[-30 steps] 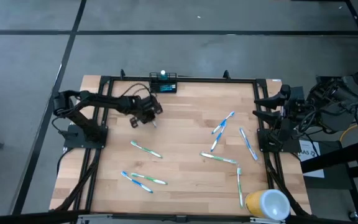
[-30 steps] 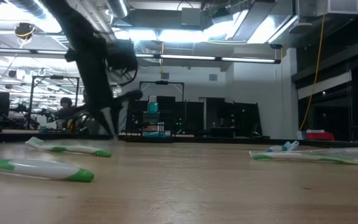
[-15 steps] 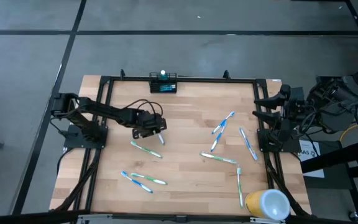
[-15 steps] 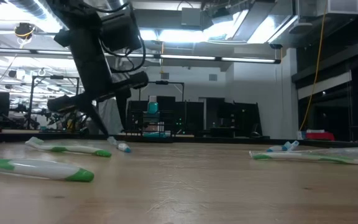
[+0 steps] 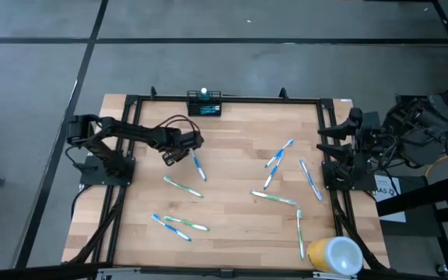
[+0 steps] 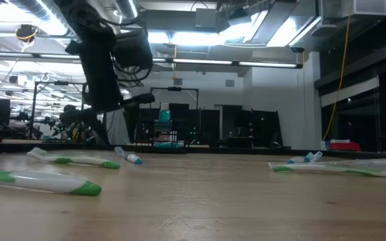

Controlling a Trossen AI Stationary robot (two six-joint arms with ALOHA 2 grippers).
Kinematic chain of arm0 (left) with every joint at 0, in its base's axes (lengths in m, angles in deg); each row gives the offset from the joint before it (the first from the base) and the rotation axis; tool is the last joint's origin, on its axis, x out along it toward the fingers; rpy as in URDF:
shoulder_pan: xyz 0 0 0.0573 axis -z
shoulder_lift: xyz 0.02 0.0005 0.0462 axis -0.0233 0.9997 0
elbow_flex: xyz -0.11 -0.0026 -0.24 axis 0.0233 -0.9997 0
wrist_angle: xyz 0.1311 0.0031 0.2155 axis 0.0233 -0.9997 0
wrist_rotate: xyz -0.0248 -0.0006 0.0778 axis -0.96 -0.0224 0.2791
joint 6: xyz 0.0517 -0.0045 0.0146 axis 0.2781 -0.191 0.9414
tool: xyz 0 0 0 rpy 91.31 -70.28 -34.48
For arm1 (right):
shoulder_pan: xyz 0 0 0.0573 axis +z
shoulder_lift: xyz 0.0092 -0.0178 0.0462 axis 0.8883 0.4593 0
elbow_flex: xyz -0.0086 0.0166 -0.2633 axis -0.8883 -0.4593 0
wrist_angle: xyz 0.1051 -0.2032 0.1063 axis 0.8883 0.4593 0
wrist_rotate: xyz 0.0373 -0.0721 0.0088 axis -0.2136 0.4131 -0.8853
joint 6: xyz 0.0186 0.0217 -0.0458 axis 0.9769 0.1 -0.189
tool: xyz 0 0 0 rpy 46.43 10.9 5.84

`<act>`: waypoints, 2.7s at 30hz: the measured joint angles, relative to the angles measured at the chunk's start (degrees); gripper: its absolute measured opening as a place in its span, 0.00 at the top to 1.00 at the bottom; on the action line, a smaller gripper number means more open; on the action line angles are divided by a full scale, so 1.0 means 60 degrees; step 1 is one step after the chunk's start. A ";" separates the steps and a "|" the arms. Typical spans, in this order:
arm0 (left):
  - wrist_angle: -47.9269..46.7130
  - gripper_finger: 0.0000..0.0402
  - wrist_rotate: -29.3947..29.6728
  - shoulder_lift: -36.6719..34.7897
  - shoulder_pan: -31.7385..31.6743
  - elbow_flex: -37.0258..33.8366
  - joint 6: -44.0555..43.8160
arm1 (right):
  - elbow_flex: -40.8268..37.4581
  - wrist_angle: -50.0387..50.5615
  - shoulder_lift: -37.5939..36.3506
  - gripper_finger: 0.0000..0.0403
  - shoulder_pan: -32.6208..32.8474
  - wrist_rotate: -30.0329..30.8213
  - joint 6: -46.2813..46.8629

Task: Pick & Place toothbrushing station
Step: Put the blue toothbrush into the black wire organizer

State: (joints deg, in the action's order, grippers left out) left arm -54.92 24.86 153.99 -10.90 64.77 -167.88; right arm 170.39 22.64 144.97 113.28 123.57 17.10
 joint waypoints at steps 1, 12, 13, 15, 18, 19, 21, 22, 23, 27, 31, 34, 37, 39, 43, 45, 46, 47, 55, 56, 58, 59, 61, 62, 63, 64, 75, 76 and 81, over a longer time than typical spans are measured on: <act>0.0041 0.48 0.0000 0.0068 -0.0073 0.0000 0.0000 | 0.0000 0.0000 0.0000 0.43 0.0055 0.0028 0.0004; 0.0231 0.55 -0.0127 0.0641 -0.0533 0.0025 0.0176 | 0.0000 0.0002 0.0000 0.43 0.0648 0.0646 0.0399; 0.0238 0.55 -0.0122 0.0661 -0.0547 0.0022 0.0187 | 0.0000 0.0000 0.0000 0.43 0.0697 0.0718 0.0430; 0.0230 0.56 -0.0142 0.0665 -0.0585 0.0022 0.0169 | 0.0000 0.0000 0.0000 0.43 0.0780 0.0833 0.0492; 0.0208 0.57 -0.0098 0.0672 -0.0616 0.0018 0.0084 | 0.0000 -0.0001 0.0000 0.43 0.0875 0.0978 0.0570; 0.0208 0.58 -0.0115 0.0672 -0.0645 0.0018 0.0084 | 0.0000 0.0000 0.0011 0.43 0.0906 0.1026 0.0577; 0.0201 0.61 -0.0138 0.0678 -0.0700 0.0018 0.0080 | 0.0000 0.0000 0.0027 0.43 0.0949 0.1127 0.0578; 0.0198 0.62 -0.0138 0.0679 -0.0723 0.0016 0.0080 | 0.0000 0.0000 0.0030 0.43 0.0968 0.1157 0.0579; 0.0211 0.64 -0.0135 0.0685 -0.0753 0.0015 0.0080 | 0.0000 0.0000 0.0036 0.43 0.0983 0.1167 0.0579; 0.0337 0.71 -0.0041 0.0708 -0.0844 0.0007 0.0241 | 0.0000 0.0000 0.0064 0.43 0.0986 0.1199 0.0590; 0.0408 0.77 0.0059 0.0716 -0.0913 0.0005 0.0315 | 0.0000 -0.0004 0.0098 0.43 0.0986 0.1195 0.0610; 0.0486 0.81 0.0202 0.0720 -0.0921 0.0000 0.0464 | 0.0000 -0.0004 0.0109 0.43 0.0986 0.1196 0.0612; 0.0582 0.84 0.0301 0.0734 -0.0931 -0.0004 0.0623 | 0.0000 -0.0004 0.0109 0.43 0.0986 0.1195 0.0612; 0.0640 0.85 0.0332 0.0734 -0.0942 -0.0011 0.0687 | 0.0000 -0.0004 0.0111 0.43 0.0986 0.1195 0.0612; 0.0660 0.87 0.0357 0.0738 -0.0942 -0.0011 0.0688 | 0.0000 -0.0004 0.0113 0.43 0.0986 0.1195 0.0612; 0.0660 0.87 0.0350 0.0738 -0.0942 -0.0011 0.0688 | 0.0000 -0.0004 0.0117 0.43 0.0986 0.1192 0.0612; 0.0656 0.88 0.0346 0.0738 -0.0942 -0.0011 0.0688 | 0.0000 -0.0004 0.0117 0.43 0.0986 0.1192 0.0612; 0.0656 0.88 0.0343 0.0738 -0.0942 -0.0011 0.0688 | 0.0000 -0.0004 0.0117 0.43 0.0986 0.1188 0.0616; 0.1104 0.90 0.0459 0.0647 -0.0694 -0.0022 0.0765 | 0.0000 -0.0004 0.0117 0.43 0.0986 0.1159 0.0696; 0.1101 0.90 0.0458 0.0583 -0.0657 -0.0022 0.0773 | 0.0000 -0.0004 0.0117 0.43 0.0986 0.1159 0.0696; 0.1160 0.91 0.0486 0.0464 -0.0579 -0.0022 0.0837 | 0.0000 -0.0004 0.0117 0.43 0.0986 0.1159 0.0714; 0.1231 0.91 0.0524 0.0403 -0.0522 -0.0022 0.0840 | 0.0000 -0.0004 0.0117 0.43 0.0986 0.1159 0.0718; 0.1300 0.91 0.0687 0.0226 -0.0392 -0.0022 0.0841 | 0.0000 -0.0004 0.0117 0.43 0.0986 0.1162 0.0718; 0.1418 0.91 0.0787 0.0130 -0.0322 -0.0021 0.0841 | 0.0000 -0.0004 0.0117 0.43 0.0986 0.1163 0.0718; 0.1482 0.91 0.0904 0.0033 -0.0245 -0.0018 0.0843 | 0.0000 -0.0004 0.0117 0.43 0.0986 0.1163 0.0718; 0.1470 0.92 0.1034 -0.0078 -0.0159 -0.0018 0.0841 | 0.0000 -0.0004 0.0117 0.43 0.0986 0.1167 0.0718; 0.2162 0.96 0.3440 -0.1361 0.0466 -0.0015 0.1376 | 0.0000 -0.0004 0.0117 0.43 0.0986 0.1268 0.0718; 0.2382 0.96 0.3598 -0.1406 0.0518 -0.0015 0.1470 | 0.0000 -0.0002 0.0117 0.43 0.0986 0.1268 0.0721; 0.3384 0.96 0.4765 -0.1678 0.0764 0.0000 0.2630 | 0.0000 -0.0004 0.0117 0.43 0.0986 0.1268 0.0863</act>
State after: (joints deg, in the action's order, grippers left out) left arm -34.62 53.45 143.92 -6.32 64.77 -152.10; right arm 170.39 22.62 145.67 119.19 131.18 22.28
